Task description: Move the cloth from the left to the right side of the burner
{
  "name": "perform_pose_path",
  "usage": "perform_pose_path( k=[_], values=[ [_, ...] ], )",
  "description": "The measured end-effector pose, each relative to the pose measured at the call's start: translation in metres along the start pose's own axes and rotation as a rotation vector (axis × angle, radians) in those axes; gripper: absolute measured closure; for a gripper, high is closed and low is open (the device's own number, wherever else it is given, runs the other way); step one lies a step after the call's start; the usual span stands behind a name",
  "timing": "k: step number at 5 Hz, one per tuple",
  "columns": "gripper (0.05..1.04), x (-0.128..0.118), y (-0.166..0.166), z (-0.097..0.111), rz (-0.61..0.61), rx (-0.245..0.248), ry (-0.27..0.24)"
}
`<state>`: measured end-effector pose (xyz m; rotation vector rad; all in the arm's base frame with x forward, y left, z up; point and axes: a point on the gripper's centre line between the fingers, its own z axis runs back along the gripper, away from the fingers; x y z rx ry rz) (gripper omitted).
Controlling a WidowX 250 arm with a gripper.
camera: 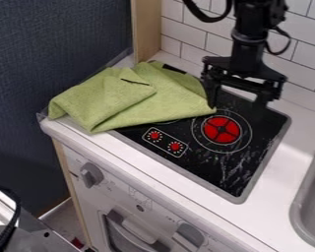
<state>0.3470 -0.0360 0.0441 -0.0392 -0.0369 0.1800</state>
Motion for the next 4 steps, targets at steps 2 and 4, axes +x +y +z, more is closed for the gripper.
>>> perform_pose_path(
  k=[2,4],
  values=[
    [0.085,0.029,0.035,-0.048,0.094,0.046,0.029],
    [0.122,0.042,0.054,-0.055,0.17,0.035,-0.055]
  ],
)
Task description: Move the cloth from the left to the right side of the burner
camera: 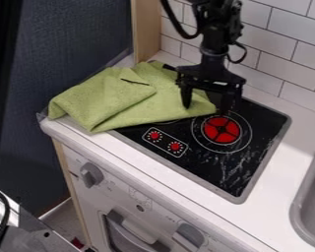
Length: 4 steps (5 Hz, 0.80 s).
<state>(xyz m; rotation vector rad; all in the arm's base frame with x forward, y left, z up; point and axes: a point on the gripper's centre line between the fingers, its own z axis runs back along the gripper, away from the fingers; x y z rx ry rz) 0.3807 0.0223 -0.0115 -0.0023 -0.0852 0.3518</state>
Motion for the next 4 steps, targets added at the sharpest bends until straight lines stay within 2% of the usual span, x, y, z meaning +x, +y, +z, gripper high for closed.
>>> perform_pose_path(
  k=[2,3,4],
  values=[
    [0.711,0.0,0.0,-0.012,0.01,0.004,0.039],
    [0.92,0.001,-0.002,-0.013,0.009,0.002,0.046],
    [1.023,-0.005,-0.01,-0.012,-0.03,0.007,0.067]
  ],
)
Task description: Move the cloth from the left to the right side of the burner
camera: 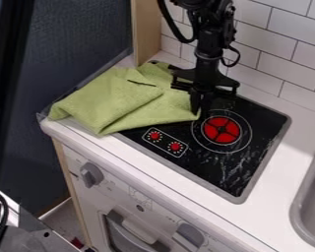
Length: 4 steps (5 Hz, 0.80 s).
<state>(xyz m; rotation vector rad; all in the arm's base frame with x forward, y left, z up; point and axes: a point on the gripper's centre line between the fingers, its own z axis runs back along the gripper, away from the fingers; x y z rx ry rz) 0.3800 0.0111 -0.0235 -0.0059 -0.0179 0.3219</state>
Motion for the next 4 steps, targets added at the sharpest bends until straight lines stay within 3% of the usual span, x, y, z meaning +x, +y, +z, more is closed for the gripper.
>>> perform_pose_path(
  k=[2,3,4],
  values=[
    [1.031,-0.028,-0.029,0.027,-0.036,-0.015,0.053],
    [1.031,-0.049,-0.043,0.035,-0.036,-0.058,0.096],
    [1.031,-0.072,-0.083,0.037,-0.1,-0.136,0.077]
  ],
)
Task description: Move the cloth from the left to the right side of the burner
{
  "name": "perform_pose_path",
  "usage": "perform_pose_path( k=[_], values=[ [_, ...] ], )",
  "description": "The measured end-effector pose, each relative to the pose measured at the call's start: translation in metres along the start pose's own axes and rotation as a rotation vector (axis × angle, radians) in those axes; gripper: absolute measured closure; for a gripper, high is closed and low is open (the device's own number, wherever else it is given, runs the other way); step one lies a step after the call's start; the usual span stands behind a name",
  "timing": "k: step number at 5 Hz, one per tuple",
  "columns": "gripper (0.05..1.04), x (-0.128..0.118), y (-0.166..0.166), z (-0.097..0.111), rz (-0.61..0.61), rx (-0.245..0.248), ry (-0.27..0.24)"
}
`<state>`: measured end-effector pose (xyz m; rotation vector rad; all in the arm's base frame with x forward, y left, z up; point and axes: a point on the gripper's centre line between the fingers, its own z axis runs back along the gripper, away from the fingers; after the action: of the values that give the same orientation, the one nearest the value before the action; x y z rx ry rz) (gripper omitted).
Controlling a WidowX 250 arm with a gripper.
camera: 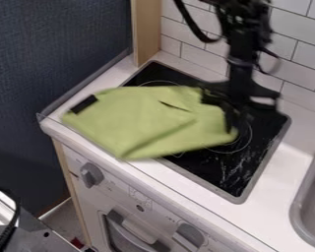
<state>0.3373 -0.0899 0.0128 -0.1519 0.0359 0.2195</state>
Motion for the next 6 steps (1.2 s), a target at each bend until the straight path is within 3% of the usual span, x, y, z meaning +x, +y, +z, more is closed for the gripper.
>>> perform_pose_path(
  k=[2,3,4,5,6],
  values=[
    [1.031,-0.023,-0.054,-0.006,-0.105,-0.03,-0.006],
    [1.019,-0.035,-0.056,-0.004,-0.124,-0.058,-0.027],
    [0.887,-0.039,-0.055,0.013,-0.187,0.03,-0.05],
    [0.644,-0.043,-0.057,0.033,-0.178,-0.001,-0.118],
    [0.328,-0.052,-0.056,0.057,-0.142,-0.044,-0.157]
  ],
)
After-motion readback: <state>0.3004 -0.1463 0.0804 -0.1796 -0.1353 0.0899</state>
